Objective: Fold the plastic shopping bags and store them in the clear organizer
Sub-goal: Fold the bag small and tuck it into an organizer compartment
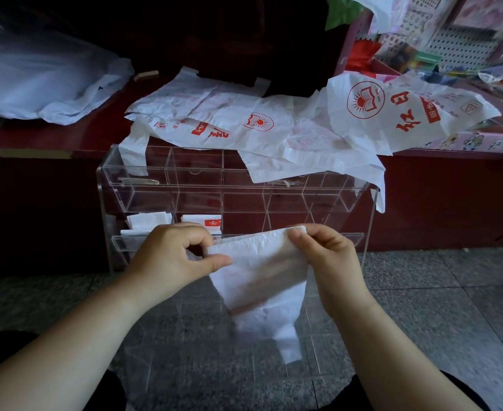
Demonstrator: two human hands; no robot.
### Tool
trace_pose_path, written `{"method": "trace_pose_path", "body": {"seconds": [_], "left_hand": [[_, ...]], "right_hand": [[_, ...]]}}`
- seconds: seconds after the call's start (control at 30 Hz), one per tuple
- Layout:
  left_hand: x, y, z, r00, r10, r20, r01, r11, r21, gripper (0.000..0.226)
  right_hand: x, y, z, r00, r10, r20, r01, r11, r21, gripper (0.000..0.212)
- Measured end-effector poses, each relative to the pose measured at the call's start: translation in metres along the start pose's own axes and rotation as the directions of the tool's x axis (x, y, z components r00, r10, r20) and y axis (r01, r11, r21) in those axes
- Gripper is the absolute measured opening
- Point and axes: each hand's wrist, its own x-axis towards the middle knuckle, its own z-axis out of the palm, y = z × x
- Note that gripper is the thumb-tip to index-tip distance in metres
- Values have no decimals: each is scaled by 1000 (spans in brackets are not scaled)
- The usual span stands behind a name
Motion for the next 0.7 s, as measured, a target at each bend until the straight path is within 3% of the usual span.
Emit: {"method": "trace_pose_path", "body": {"seconds": [0.13, 0.2, 0.27, 0.37, 0.43, 0.5, 0.57, 0.63, 0.7], "left_hand": [[0, 9, 5, 982, -164, -94, 141, 966, -216, 31], [0, 12, 10, 952, -301, -50, 248, 861, -444, 40], [2, 13, 13, 914, -404, 46, 334, 681, -651, 41], [5, 10, 12, 885, -445, 134, 395, 568, -722, 22], [6, 9, 11, 887, -449, 110, 388, 592, -707, 10], [5, 10, 11, 904, -427, 29, 349, 697, -626, 32], [3, 11, 12, 922, -385, -43, 308, 797, -519, 36], [2, 14, 12, 944, -324, -64, 270, 867, -418, 26], [1, 14, 15, 960, -279, -33, 250, 900, -357, 21]], "right_hand": [[-1, 0, 0, 999, 12, 31, -13, 999, 37, 13], [1, 1, -3, 1000, 16, 24, -18, 998, 54, 3], [2, 2, -4, 1000, 7, 14, -8, 997, 77, 4], [2, 3, -4, 1000, 9, 22, -11, 998, 69, 3], [2, 3, -4, 999, 8, 33, -9, 999, 50, 12], [3, 2, -5, 999, -28, 43, 28, 1000, 1, 17], [3, 0, -7, 984, -157, 87, 170, 971, -166, 10], [1, -2, -8, 924, -335, 183, 382, 796, -470, 25], [0, -2, -1, 842, -447, 300, 532, 599, -598, 39]]}}
